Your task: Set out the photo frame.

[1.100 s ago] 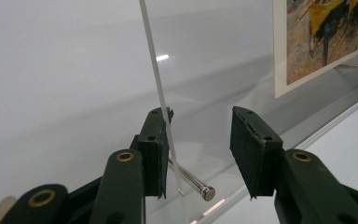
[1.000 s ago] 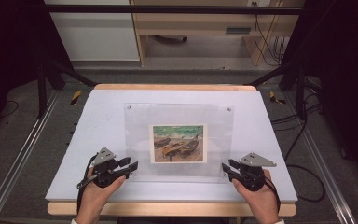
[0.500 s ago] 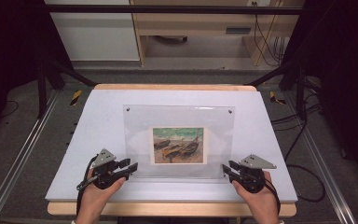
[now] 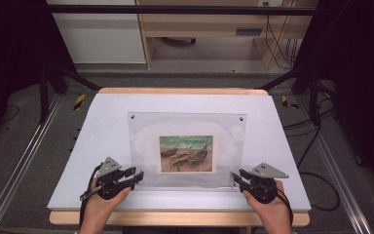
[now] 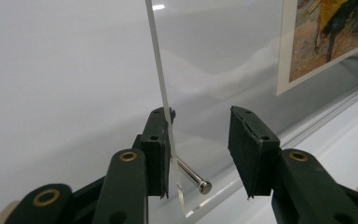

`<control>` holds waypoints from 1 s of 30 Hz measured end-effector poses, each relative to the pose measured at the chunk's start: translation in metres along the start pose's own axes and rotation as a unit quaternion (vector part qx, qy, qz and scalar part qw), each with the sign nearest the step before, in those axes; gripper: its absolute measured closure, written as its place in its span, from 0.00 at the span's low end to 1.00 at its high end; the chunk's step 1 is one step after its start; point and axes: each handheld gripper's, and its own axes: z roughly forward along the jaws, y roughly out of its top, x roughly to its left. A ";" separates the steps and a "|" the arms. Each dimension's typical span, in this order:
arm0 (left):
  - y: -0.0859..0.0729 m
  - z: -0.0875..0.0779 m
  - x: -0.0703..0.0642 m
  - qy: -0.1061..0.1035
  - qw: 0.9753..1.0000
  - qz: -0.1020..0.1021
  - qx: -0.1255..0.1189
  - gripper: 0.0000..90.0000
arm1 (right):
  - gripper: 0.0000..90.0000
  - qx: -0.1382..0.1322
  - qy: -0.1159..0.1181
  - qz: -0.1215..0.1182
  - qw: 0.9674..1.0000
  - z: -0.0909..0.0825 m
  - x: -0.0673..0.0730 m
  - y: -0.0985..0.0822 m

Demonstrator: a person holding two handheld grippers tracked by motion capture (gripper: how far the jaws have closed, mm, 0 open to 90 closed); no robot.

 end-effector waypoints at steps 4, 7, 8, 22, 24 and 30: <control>-0.001 -0.001 0.000 0.000 1.000 0.003 0.003 0.65 | 0.77 0.001 0.001 -0.001 1.000 -0.001 0.001 -0.001; -0.002 -0.001 -0.001 0.000 1.000 0.002 0.004 0.65 | 0.77 0.001 -0.001 -0.004 1.000 -0.001 0.001 -0.002; -0.002 -0.001 -0.001 0.000 1.000 0.002 0.004 0.65 | 0.77 0.002 -0.001 -0.001 1.000 -0.002 0.002 -0.002; -0.002 -0.001 -0.002 0.002 1.000 0.002 0.004 0.65 | 0.77 0.004 -0.003 0.000 1.000 -0.002 0.003 -0.002; -0.002 -0.001 -0.002 0.002 1.000 0.002 0.004 0.65 | 0.77 0.004 -0.004 -0.001 1.000 -0.002 0.003 -0.002; -0.003 -0.002 -0.003 0.002 1.000 0.002 0.006 0.65 | 0.77 0.005 -0.002 -0.002 1.000 -0.002 0.002 -0.003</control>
